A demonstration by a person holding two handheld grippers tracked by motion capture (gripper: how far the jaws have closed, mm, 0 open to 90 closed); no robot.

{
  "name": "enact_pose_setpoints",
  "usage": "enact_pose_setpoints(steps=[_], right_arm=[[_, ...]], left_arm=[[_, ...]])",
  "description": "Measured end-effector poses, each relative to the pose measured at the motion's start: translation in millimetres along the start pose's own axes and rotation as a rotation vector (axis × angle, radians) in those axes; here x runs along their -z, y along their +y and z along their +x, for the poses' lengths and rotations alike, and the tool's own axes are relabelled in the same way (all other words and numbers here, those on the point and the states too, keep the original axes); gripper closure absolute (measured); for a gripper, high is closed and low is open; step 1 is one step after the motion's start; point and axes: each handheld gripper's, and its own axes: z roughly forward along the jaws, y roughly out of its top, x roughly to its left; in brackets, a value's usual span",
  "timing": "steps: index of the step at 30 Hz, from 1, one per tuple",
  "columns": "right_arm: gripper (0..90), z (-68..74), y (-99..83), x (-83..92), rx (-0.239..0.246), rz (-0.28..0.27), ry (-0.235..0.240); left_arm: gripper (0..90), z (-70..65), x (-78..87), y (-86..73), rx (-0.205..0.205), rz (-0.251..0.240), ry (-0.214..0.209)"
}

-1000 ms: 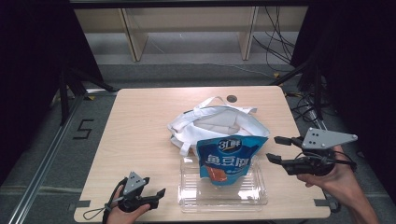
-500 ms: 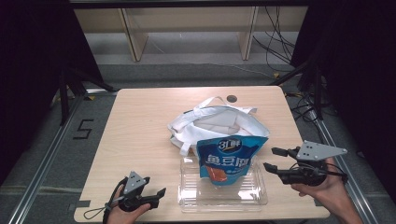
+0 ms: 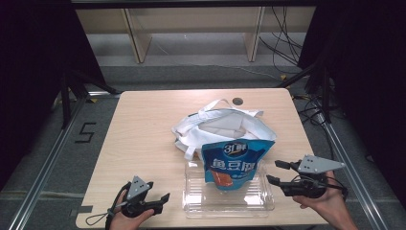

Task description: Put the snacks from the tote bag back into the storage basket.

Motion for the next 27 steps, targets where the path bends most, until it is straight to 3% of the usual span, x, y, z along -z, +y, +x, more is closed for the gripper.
enact_pose_setpoints(steps=[5, 7, 9, 12, 14, 15, 16, 17, 18, 19, 20, 21, 22, 23, 27], right_arm=[[39.3, 1.9, -14.5, -3.4, -0.022, 0.008, -0.003], [39.2, 1.5, -18.2, -4.2, -0.018, 0.018, 0.006], [38.8, 4.1, -22.0, -5.4, -0.049, 0.025, 0.020], [38.1, 2.7, -26.1, -6.4, -0.026, 0.021, 0.019], [37.9, 5.5, -28.6, -5.3, -0.053, 0.032, 0.010], [37.8, 3.1, -30.2, -7.3, -0.025, 0.020, 0.025], [37.7, 5.0, -31.7, -6.1, -0.047, 0.040, 0.021], [37.6, 7.9, -33.1, -4.7, -0.078, 0.052, 0.014], [37.5, 5.6, -34.5, -5.8, -0.037, 0.034, 0.003], [37.5, 7.3, -36.1, -5.6, -0.059, 0.038, 0.005], [37.4, 6.9, -37.1, -5.0, -0.054, 0.046, 0.006], [37.2, 6.2, -38.1, -4.9, -0.047, 0.041, 0.002], [37.0, 9.0, -39.2, -3.4, -0.085, 0.060, 0.001], [36.8, 5.9, -40.6, -4.6, -0.050, 0.045, 0.010], [35.8, 8.5, -46.3, -2.5, -0.087, 0.052, 0.002]], left_arm=[[25.6, -1.1, -1.7, -1.0, 0.033, -0.021, 0.008], [25.6, -0.8, -0.4, -0.7, 0.021, -0.007, 0.003], [25.6, -0.6, -0.7, -0.6, 0.019, -0.007, -0.001], [25.6, 0.2, 0.0, 0.0, -0.005, -0.001, 0.000], [25.6, -0.1, 0.0, -0.1, 0.000, -0.002, -0.001], [25.6, 0.0, -0.2, -0.3, -0.001, -0.006, -0.002], [25.6, -0.2, -0.2, -0.4, 0.002, -0.005, -0.003], [25.6, -2.3, -1.9, -0.9, 0.038, -0.025, -0.001], [25.6, -2.3, -1.6, -0.9, 0.034, -0.023, 0.001], [25.6, -1.4, -1.5, -0.4, 0.016, -0.020, -0.001], [25.6, -2.9, -2.1, -0.9, 0.042, -0.022, -0.001], [25.6, -1.5, -1.2, -0.7, 0.019, -0.005, 0.000], [25.6, -1.8, -1.6, -0.9, 0.023, -0.008, 0.004], [25.6, -1.8, -1.6, -0.9, 0.023, -0.007, 0.004], [25.6, -1.9, -1.9, -1.0, 0.021, -0.009, 0.004]])
